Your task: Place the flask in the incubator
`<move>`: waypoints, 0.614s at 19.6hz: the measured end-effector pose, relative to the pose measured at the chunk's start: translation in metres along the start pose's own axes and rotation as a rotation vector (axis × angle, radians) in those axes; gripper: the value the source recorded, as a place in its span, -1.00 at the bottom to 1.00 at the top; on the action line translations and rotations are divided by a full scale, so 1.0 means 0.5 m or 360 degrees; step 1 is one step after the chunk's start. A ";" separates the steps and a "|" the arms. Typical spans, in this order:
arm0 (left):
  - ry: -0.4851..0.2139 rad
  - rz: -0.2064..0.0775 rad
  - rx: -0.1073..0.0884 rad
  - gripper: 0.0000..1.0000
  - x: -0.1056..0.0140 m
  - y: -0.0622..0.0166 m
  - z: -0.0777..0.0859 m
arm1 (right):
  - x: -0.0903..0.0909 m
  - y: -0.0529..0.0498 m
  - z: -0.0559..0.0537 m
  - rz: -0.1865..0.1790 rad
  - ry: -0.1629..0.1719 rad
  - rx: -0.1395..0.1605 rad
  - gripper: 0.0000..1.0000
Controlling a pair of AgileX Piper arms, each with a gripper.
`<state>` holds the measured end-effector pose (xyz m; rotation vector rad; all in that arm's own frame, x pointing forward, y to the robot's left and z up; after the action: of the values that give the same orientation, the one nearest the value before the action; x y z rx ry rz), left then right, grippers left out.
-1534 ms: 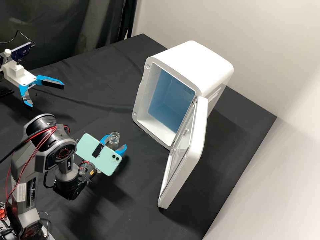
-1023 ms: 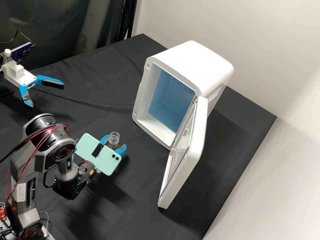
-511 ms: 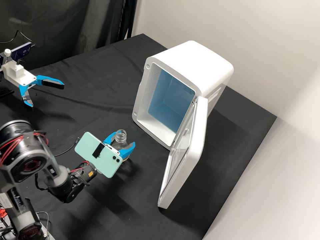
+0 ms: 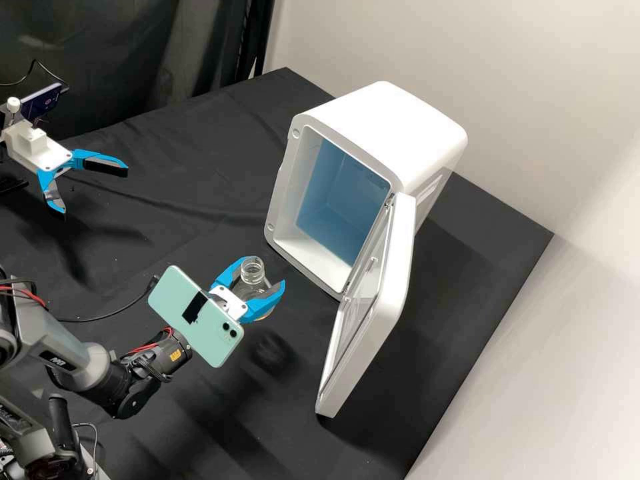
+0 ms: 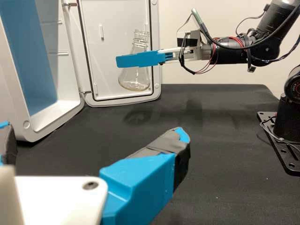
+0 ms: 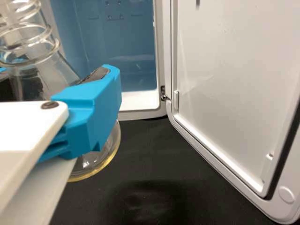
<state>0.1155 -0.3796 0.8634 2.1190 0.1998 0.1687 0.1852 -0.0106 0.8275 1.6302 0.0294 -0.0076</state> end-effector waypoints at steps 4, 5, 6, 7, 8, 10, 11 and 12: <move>0.0000 0.0000 0.0000 1.00 0.000 0.000 0.000 | 0.001 -0.003 -0.002 -0.0012 0.0008 0.0000 -1.00; 0.0000 0.0000 0.0000 1.00 0.000 0.000 0.000 | 0.001 -0.003 -0.002 -0.0016 0.0008 0.0001 -1.00; 0.0000 0.0000 0.0000 1.00 0.000 0.000 0.000 | 0.001 -0.004 -0.001 -0.0017 0.0006 0.0002 -1.00; 0.0000 0.0000 0.0000 1.00 0.000 0.000 0.000 | 0.002 -0.004 0.000 -0.0020 0.0003 0.0004 -1.00; 0.0000 0.0000 0.0000 1.00 0.000 0.000 0.000 | 0.002 -0.005 0.000 -0.0022 0.0000 0.0006 -1.00; 0.0000 0.0000 0.0000 1.00 0.000 0.000 0.000 | 0.002 -0.006 0.001 -0.0026 -0.0004 0.0008 -1.00; 0.0000 0.0000 0.0000 1.00 0.000 0.000 0.000 | 0.002 -0.006 0.001 -0.0026 -0.0004 0.0008 -1.00; 0.0000 0.0000 0.0000 1.00 0.000 0.000 0.000 | 0.002 -0.006 0.001 -0.0026 -0.0004 0.0008 -1.00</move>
<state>0.1155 -0.3796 0.8634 2.1190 0.1998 0.1687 0.1863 -0.0111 0.8246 1.6350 0.0408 -0.0222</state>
